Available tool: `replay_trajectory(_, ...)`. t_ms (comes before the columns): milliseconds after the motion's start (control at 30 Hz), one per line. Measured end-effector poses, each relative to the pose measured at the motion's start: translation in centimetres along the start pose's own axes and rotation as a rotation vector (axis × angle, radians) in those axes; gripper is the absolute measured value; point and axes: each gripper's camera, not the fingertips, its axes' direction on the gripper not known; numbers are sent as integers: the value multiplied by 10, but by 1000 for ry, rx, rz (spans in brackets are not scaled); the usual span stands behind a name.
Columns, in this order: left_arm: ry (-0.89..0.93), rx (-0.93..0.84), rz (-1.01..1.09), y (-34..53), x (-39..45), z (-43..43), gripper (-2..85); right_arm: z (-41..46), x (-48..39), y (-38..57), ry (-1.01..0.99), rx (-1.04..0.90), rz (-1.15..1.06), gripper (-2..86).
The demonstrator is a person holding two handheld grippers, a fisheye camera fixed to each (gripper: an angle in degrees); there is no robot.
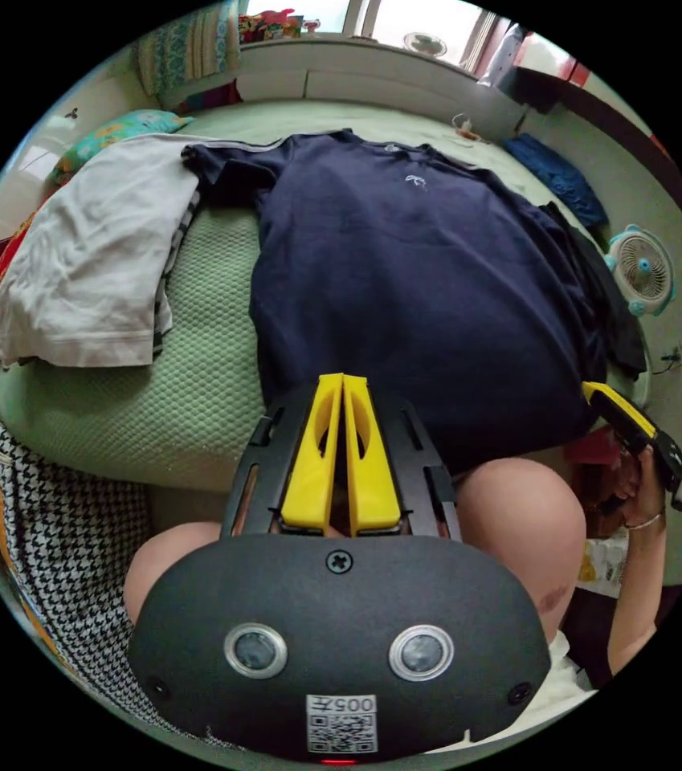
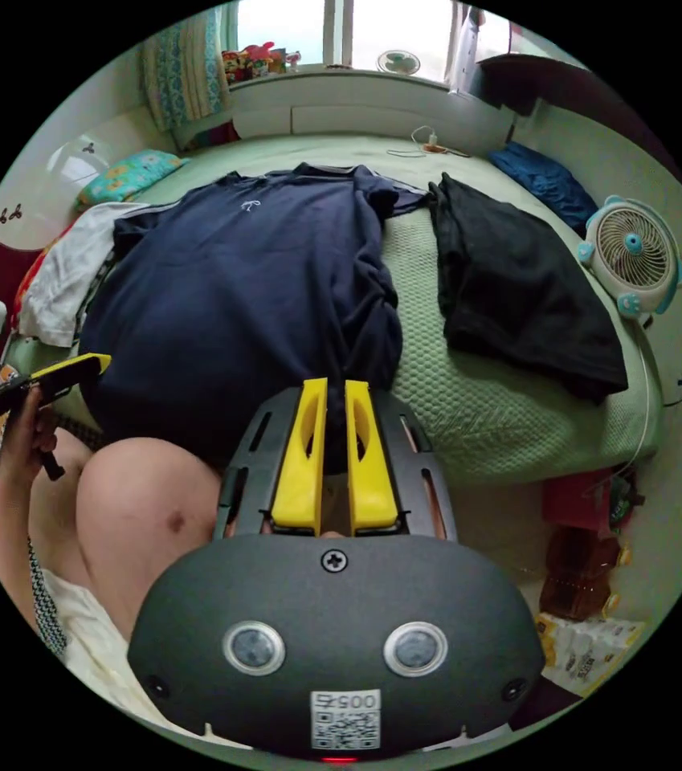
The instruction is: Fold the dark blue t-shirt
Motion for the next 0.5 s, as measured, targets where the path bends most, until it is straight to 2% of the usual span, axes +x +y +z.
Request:
replay_trajectory(133, 13, 36, 2, 3, 11, -27, -2, -15, 11, 11, -17, -22, -29, 21)
replay_trajectory(233, 49, 118, 81, -11, 38, -57, -1, -46, 21, 8, -60, 62, -70, 56)
replay_trajectory(367, 143, 223, 207, -60, 97, -73, 9, -81, 37, -40, -27, 194, -115, 81)
replay_trajectory(500, 222, 221, 316, -115, 161, -48, 49, -76, 53, -117, -36, 222, -146, 88)
